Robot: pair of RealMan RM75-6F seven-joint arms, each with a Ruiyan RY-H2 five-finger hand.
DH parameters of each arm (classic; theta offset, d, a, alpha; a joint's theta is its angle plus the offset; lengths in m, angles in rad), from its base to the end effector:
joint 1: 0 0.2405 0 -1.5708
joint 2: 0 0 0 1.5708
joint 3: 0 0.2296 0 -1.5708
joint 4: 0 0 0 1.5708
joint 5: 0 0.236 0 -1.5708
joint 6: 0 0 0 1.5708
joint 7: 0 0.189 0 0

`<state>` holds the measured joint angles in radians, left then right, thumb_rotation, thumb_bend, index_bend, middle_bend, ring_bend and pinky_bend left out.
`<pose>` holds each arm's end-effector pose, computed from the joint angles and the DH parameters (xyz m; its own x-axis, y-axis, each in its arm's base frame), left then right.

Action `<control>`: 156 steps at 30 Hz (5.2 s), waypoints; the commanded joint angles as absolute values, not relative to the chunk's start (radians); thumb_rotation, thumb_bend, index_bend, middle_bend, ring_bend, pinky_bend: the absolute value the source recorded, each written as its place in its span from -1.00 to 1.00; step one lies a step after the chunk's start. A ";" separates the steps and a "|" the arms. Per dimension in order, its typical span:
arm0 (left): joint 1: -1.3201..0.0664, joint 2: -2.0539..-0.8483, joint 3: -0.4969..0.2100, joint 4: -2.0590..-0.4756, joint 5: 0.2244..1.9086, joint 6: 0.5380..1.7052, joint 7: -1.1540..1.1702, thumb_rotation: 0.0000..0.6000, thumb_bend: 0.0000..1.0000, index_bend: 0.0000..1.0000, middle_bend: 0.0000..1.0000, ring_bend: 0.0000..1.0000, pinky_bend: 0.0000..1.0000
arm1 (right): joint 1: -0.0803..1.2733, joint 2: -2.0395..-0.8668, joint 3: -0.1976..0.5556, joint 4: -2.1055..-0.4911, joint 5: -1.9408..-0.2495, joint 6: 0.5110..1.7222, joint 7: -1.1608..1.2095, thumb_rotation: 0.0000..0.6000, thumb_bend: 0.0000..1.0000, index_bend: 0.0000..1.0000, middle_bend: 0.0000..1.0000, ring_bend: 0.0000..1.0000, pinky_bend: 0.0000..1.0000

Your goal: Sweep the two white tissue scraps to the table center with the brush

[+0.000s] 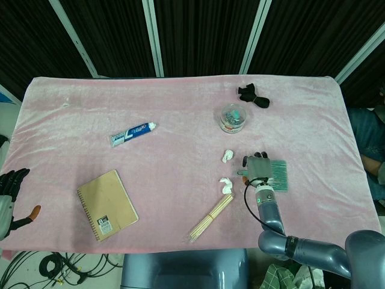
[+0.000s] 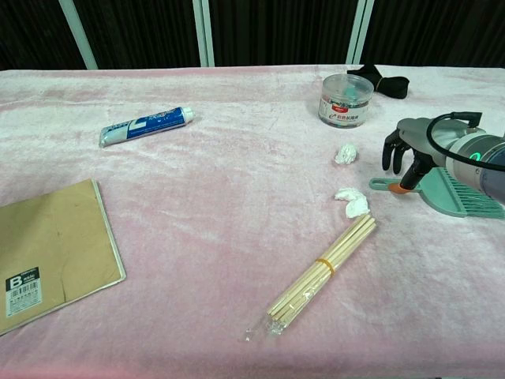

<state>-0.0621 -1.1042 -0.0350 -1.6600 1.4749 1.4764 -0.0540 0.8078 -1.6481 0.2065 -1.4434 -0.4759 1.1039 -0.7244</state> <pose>-0.2995 0.2151 0.1205 0.3119 0.0347 0.9495 0.9490 0.0368 -0.3131 -0.1750 -0.3813 -0.0682 0.4462 -0.3896 0.8057 -0.8655 0.0411 0.4993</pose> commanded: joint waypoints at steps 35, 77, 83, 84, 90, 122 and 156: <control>-0.062 -1.102 -0.034 -1.662 1.473 1.474 -0.056 1.00 -0.41 -0.85 -0.83 -1.00 -0.87 | 0.781 -1.701 0.193 -1.380 -0.543 1.115 -0.727 1.00 -0.55 -0.01 -0.09 -0.58 -0.75; -0.063 -1.098 -0.033 -1.667 1.472 1.470 -0.063 1.00 -0.41 -0.85 -0.83 -1.00 -0.80 | 0.752 -1.640 0.309 -1.468 -0.610 1.045 -0.546 1.00 -0.31 0.23 0.08 -0.48 -0.75; -0.062 -1.097 -0.032 -1.667 1.473 1.471 -0.069 1.00 -0.41 -0.85 -0.83 -1.00 -0.80 | 0.734 -1.603 0.414 -1.462 -0.654 0.902 -0.290 1.00 -0.31 0.27 0.10 -0.48 -0.75; -0.062 -1.097 -0.032 -1.667 1.473 1.471 -0.069 1.00 -0.41 -0.85 -0.83 -1.00 -0.80 | 0.732 -1.599 0.429 -1.457 -0.662 0.877 -0.250 1.00 -0.31 0.28 0.10 -0.48 -0.75; -0.063 -1.097 -0.033 -1.668 1.470 1.469 -0.067 1.00 -0.41 -0.85 -0.83 -1.00 -0.80 | 0.735 -1.608 0.486 -1.364 -0.795 0.763 -0.035 1.00 -0.32 0.30 0.11 -0.48 -0.75; -0.065 -1.090 -0.032 -1.672 1.462 1.457 -0.076 1.00 -0.41 -0.85 -0.82 -1.00 -0.77 | 0.777 -1.801 0.370 -1.061 -1.169 0.914 0.135 1.00 -0.26 0.50 0.28 -0.31 -0.75; -0.068 -1.086 -0.031 -1.671 1.464 1.451 -0.097 1.00 -0.40 -0.85 -0.82 -1.00 -0.69 | 0.792 -1.798 0.515 -1.407 -1.163 0.696 0.650 1.00 -0.19 0.58 0.36 -0.24 -0.75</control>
<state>-0.0676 -1.0861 -0.0308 -1.6713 1.4641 1.4505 -0.0972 0.8131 -1.8570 0.4807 -1.2945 -1.0807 0.8025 0.4134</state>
